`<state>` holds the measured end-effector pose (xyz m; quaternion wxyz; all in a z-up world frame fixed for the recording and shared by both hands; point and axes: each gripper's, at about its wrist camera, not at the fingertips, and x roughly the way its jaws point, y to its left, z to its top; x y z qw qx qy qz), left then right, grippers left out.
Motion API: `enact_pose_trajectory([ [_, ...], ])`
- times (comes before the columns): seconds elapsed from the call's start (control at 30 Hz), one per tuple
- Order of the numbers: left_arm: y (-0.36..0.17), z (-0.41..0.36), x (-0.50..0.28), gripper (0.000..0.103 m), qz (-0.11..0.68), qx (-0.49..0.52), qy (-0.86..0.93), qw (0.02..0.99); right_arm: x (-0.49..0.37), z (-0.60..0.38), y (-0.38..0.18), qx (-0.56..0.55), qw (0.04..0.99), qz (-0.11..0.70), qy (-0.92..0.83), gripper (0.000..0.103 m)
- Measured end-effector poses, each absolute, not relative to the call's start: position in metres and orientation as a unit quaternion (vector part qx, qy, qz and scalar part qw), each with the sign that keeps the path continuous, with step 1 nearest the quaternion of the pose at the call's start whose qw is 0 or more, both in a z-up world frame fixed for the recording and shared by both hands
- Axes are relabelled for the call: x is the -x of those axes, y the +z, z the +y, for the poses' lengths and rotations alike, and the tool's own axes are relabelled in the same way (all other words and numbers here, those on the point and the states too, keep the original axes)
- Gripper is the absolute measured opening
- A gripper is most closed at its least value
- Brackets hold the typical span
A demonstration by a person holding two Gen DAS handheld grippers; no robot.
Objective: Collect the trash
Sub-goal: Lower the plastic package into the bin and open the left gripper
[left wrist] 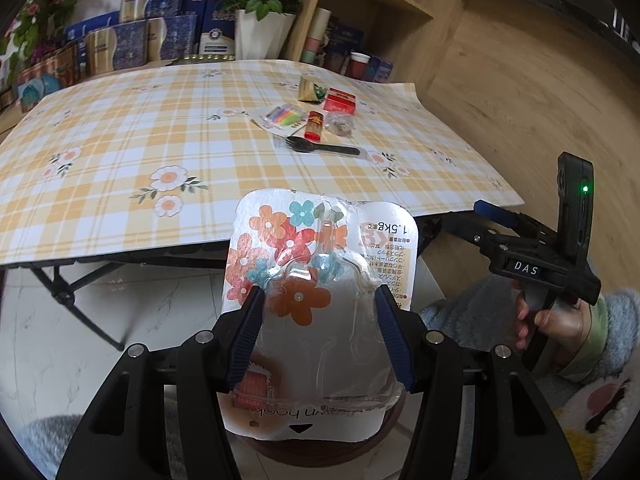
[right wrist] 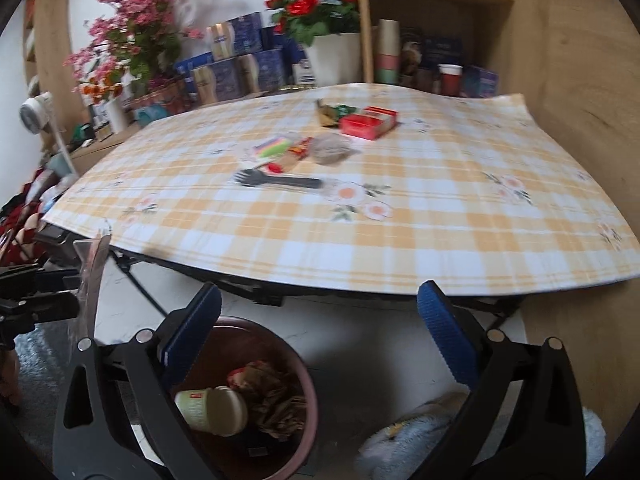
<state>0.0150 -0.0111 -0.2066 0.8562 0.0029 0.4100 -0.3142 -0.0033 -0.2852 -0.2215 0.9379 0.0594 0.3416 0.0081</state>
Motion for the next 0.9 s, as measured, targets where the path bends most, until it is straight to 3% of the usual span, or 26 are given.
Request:
enact_pose_trajectory([
  [0.43, -0.248, -0.041, -0.018, 0.055, 0.454, -0.039, -0.339, 0.823, 0.003, -0.292, -0.234, -0.066, 0.931, 0.359, -0.019, 0.097],
  [0.9, -0.254, -0.037, -0.022, 0.055, 0.469, -0.021, -0.340, 0.815, 0.002, -0.287, -0.237, -0.061, 0.928, 0.367, -0.009, 0.097],
])
